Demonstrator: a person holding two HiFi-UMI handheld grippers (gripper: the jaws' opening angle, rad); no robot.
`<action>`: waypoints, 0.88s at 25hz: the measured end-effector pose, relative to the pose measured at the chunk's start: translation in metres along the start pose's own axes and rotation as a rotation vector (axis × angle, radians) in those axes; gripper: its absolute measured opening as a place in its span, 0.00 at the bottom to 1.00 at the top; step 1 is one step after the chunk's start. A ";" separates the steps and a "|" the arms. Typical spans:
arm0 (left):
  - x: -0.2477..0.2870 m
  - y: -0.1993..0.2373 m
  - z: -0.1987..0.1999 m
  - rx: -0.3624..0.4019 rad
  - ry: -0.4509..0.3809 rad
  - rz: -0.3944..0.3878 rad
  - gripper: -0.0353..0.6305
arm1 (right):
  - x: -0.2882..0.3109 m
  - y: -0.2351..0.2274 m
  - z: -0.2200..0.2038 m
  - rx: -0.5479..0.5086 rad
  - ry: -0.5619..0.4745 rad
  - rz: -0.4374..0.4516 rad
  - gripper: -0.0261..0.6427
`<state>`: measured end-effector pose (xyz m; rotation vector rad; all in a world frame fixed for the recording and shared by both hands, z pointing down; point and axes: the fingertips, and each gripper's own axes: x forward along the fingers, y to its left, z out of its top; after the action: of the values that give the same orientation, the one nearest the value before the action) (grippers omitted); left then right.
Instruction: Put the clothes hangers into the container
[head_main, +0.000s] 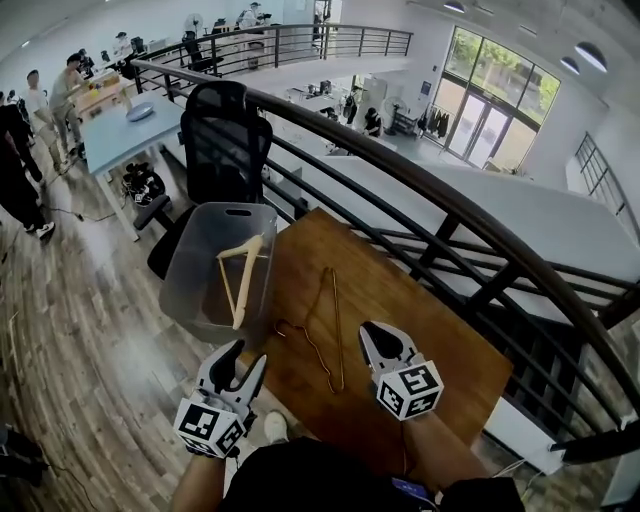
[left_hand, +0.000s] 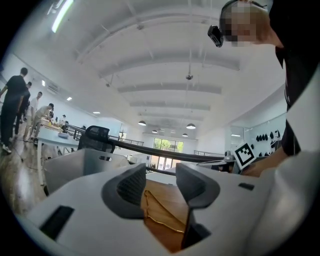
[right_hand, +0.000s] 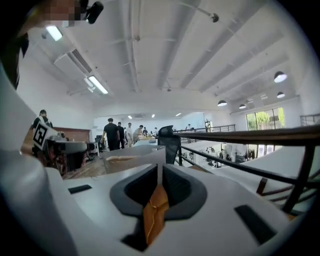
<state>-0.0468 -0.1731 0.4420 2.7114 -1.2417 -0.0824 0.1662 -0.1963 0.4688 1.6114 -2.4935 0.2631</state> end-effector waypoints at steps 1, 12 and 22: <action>-0.001 -0.003 -0.004 -0.003 0.010 -0.004 0.34 | -0.001 0.005 -0.007 -0.033 0.028 0.011 0.09; -0.014 -0.006 -0.035 -0.040 0.100 0.023 0.34 | 0.013 0.042 -0.072 -0.056 0.200 0.107 0.17; -0.037 -0.007 -0.046 -0.056 0.160 0.060 0.34 | 0.040 0.047 -0.145 -0.106 0.391 0.098 0.17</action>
<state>-0.0608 -0.1354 0.4854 2.5737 -1.2537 0.1027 0.1124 -0.1785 0.6160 1.2574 -2.2461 0.4070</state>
